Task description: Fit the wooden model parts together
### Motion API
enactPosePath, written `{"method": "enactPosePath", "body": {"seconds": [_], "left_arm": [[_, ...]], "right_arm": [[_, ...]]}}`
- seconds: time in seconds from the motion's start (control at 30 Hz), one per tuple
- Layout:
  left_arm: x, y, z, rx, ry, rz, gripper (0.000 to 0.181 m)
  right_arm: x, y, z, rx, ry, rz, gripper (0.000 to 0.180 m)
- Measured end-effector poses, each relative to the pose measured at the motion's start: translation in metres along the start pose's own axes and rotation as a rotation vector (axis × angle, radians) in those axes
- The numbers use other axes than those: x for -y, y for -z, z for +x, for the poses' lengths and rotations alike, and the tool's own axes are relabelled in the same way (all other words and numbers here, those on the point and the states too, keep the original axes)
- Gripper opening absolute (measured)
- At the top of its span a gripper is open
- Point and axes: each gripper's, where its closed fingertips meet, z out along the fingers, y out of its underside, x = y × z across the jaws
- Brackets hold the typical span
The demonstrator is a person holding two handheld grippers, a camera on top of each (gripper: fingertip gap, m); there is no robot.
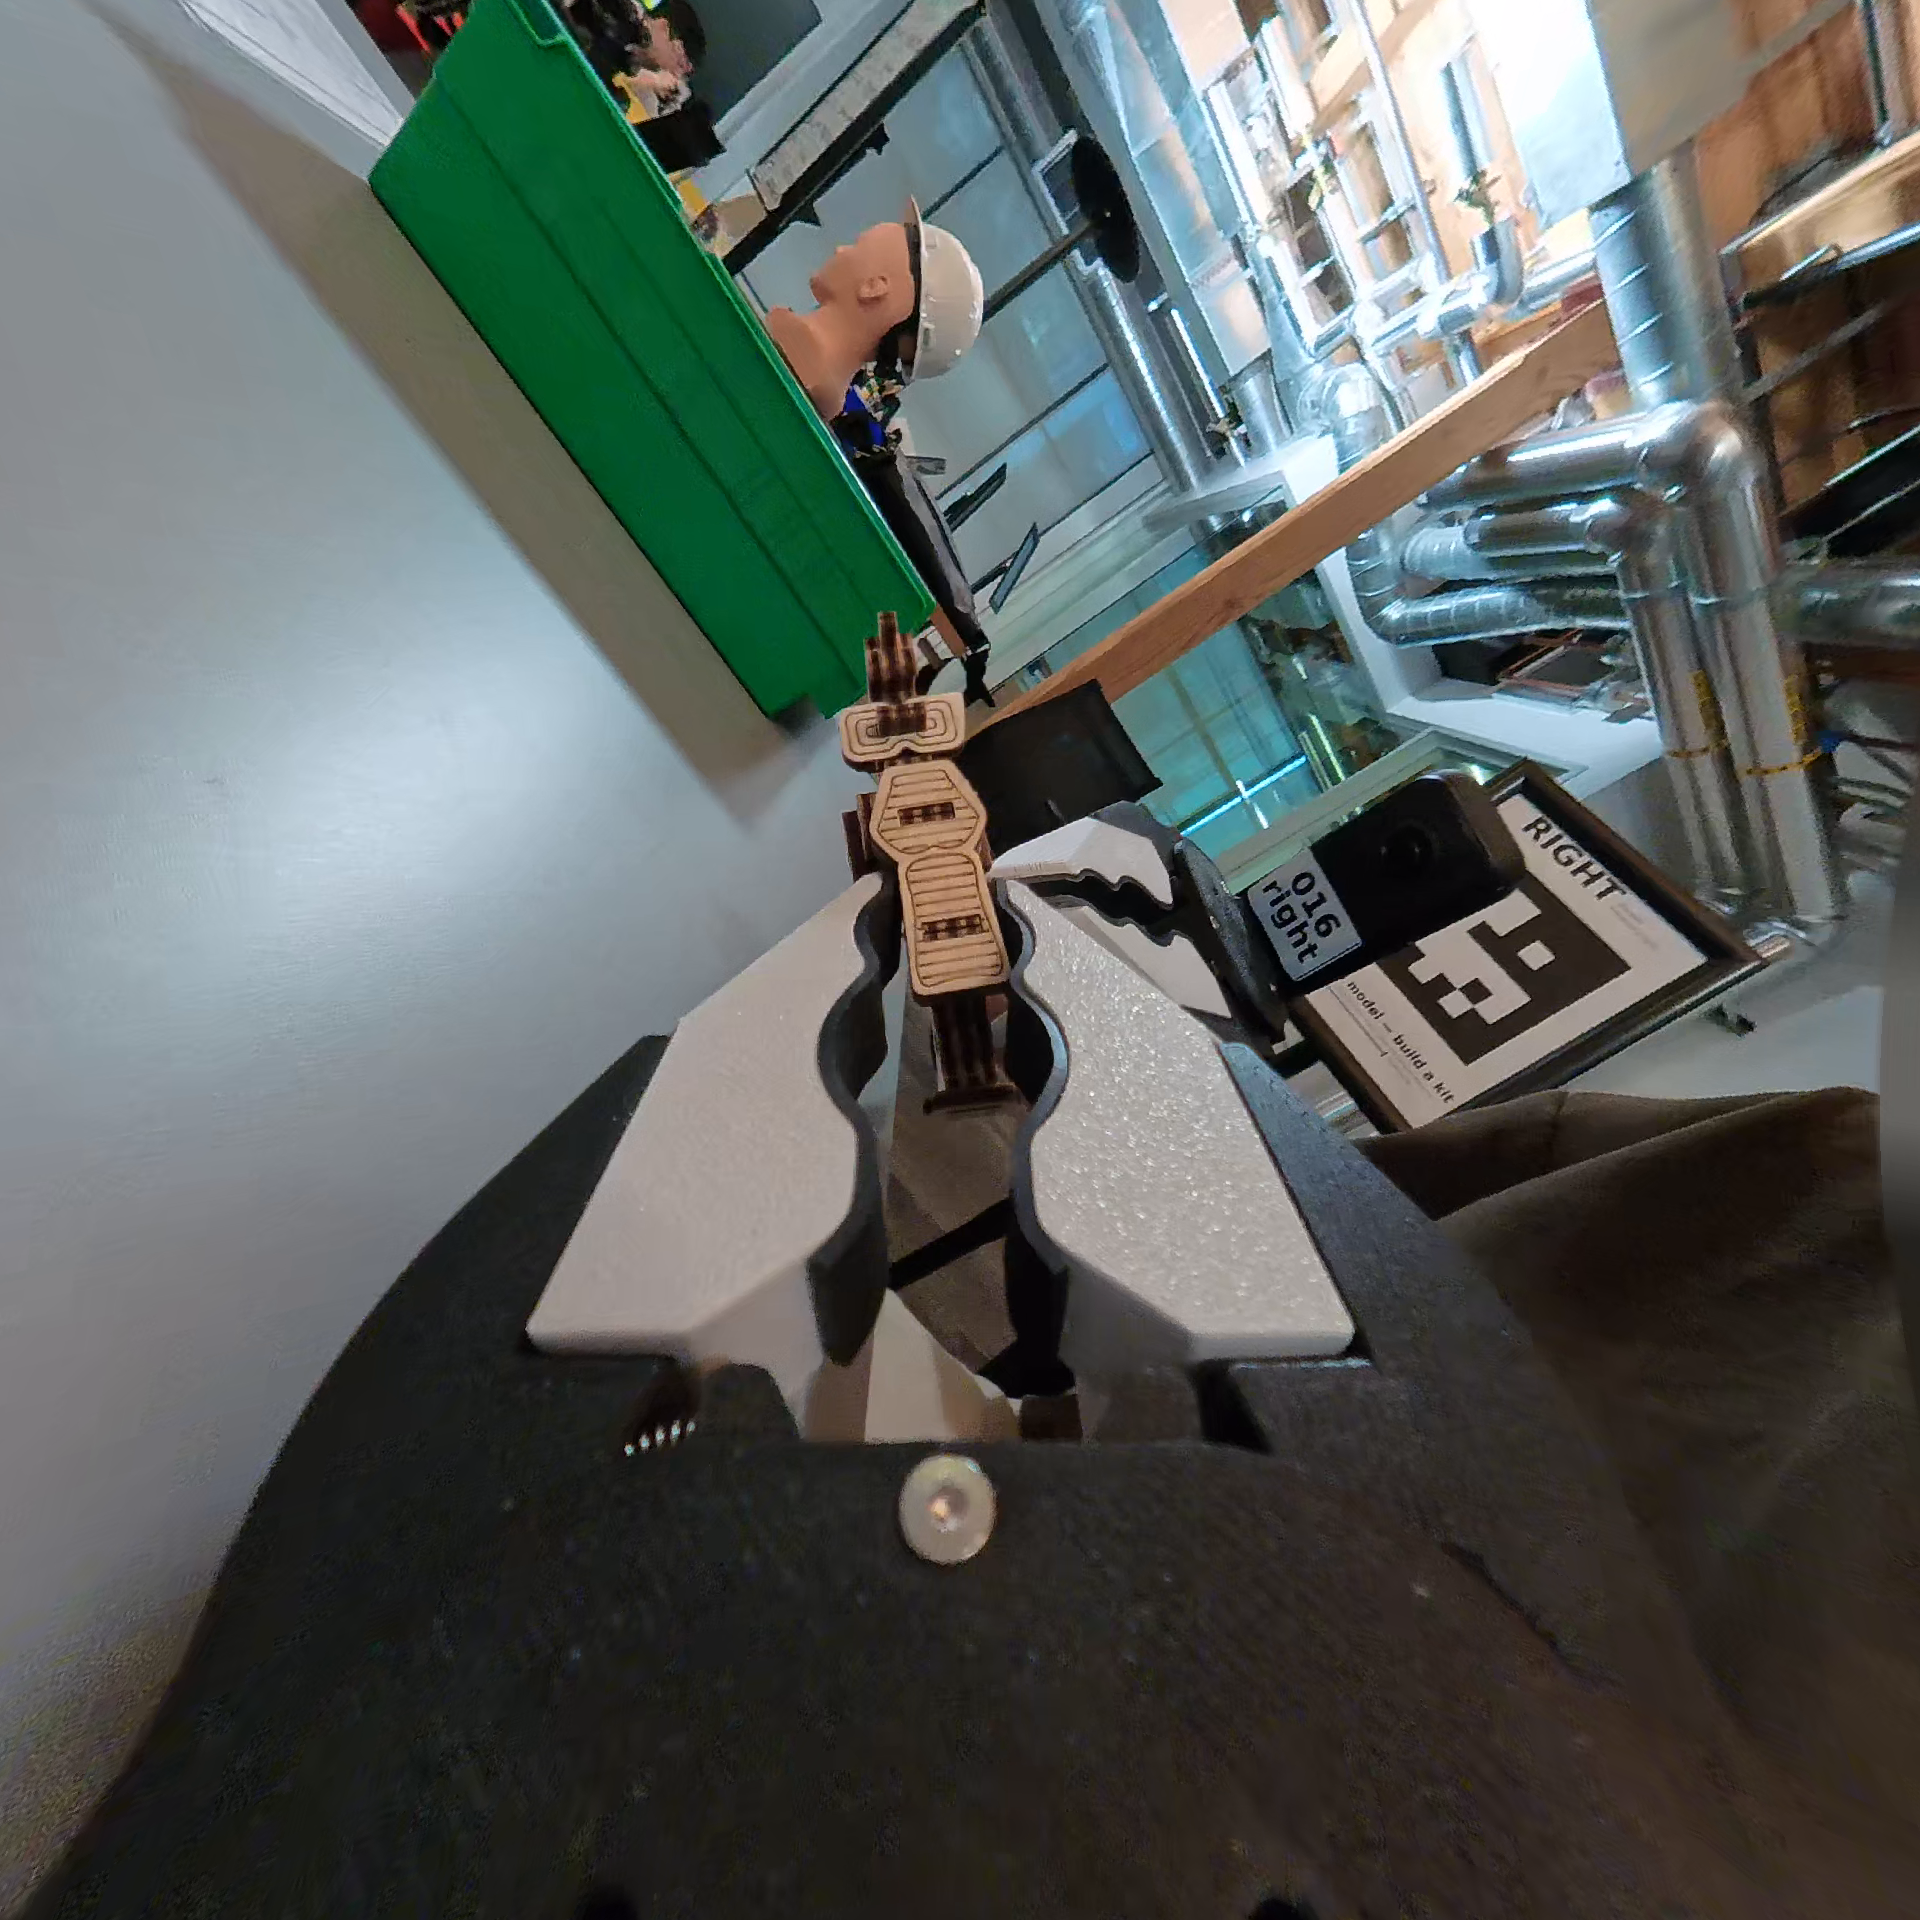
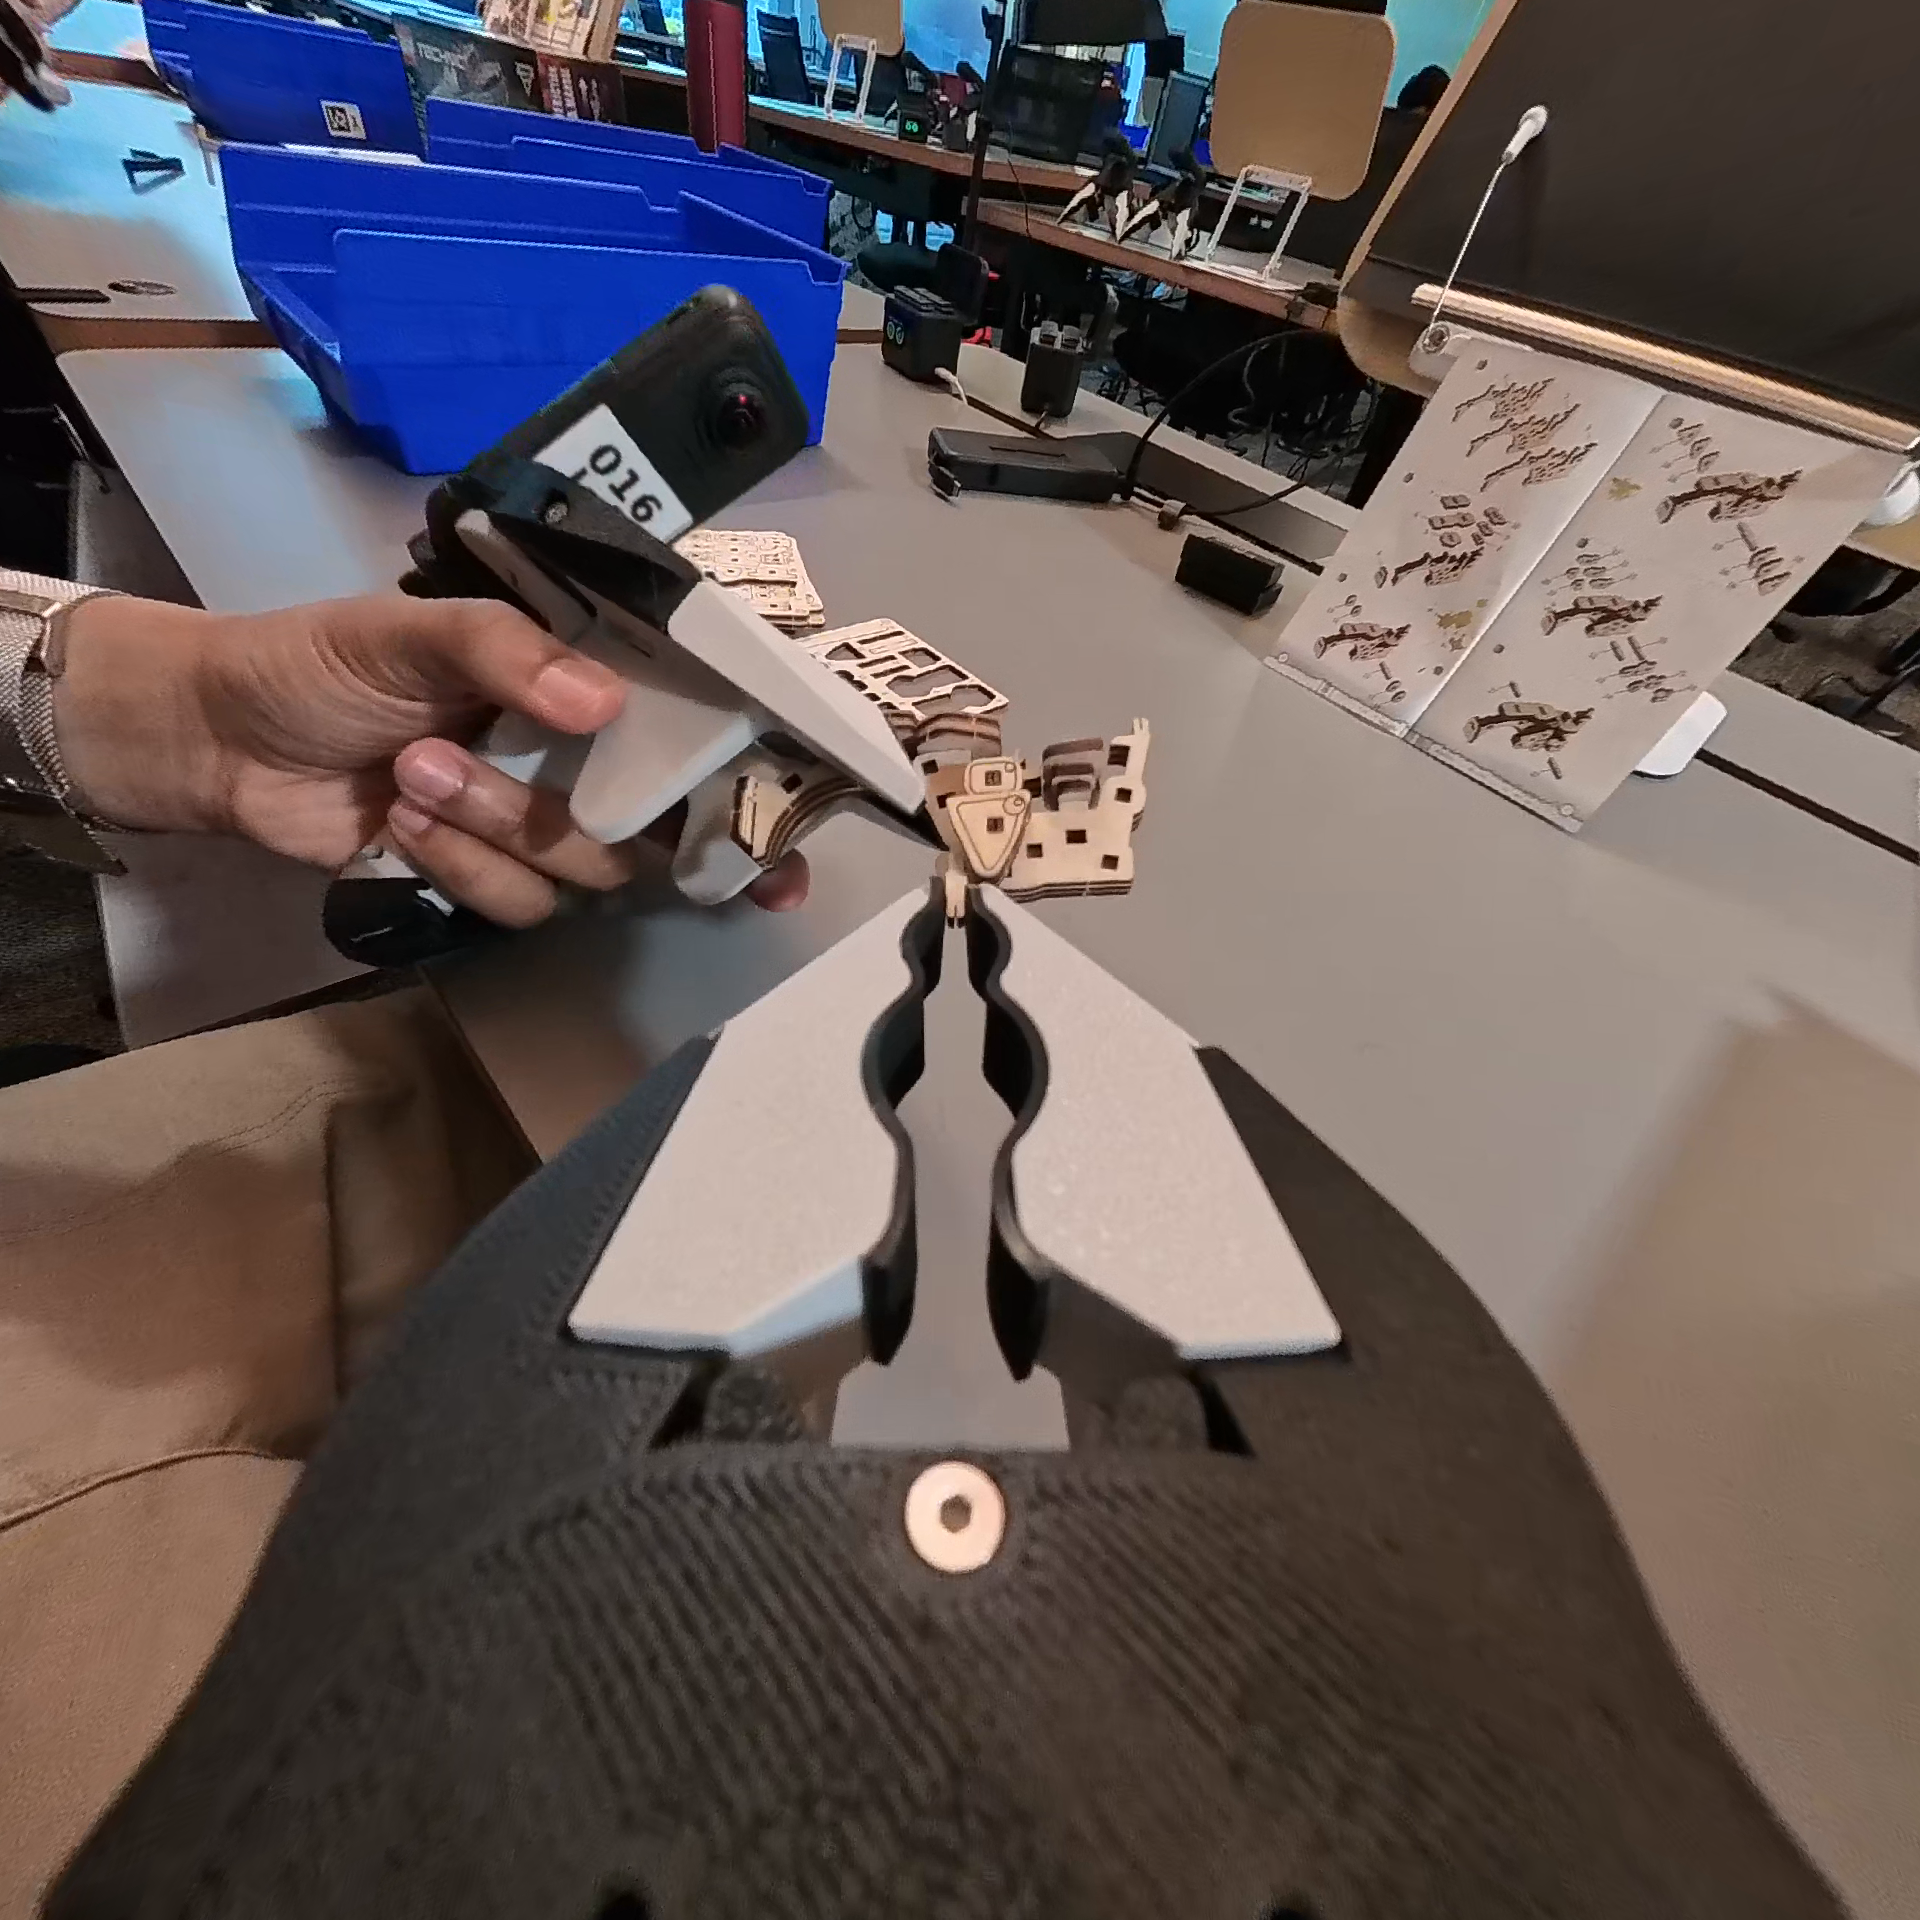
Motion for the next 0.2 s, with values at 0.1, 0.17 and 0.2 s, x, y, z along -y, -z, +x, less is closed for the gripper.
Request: {"method": "enactPosePath", "body": {"seconds": [0.1, 0.17, 0.2], "left_arm": [[-0.0003, -0.0001, -0.0001, 0.011, -0.023, -0.003, 0.014], [-0.0004, -0.0002, -0.0005, 0.017, -0.032, -0.004, 0.013], [-0.0003, -0.0003, -0.0009, 0.021, -0.036, -0.004, 0.013]], "right_arm": [[-0.0004, 0.0000, -0.0001, 0.000, 0.000, -0.002, 0.002], [-0.0007, 0.0000, -0.0001, 0.000, -0.001, -0.004, 0.002], [-0.0008, -0.0001, -0.0001, 0.000, 0.000, -0.005, 0.002]]}}
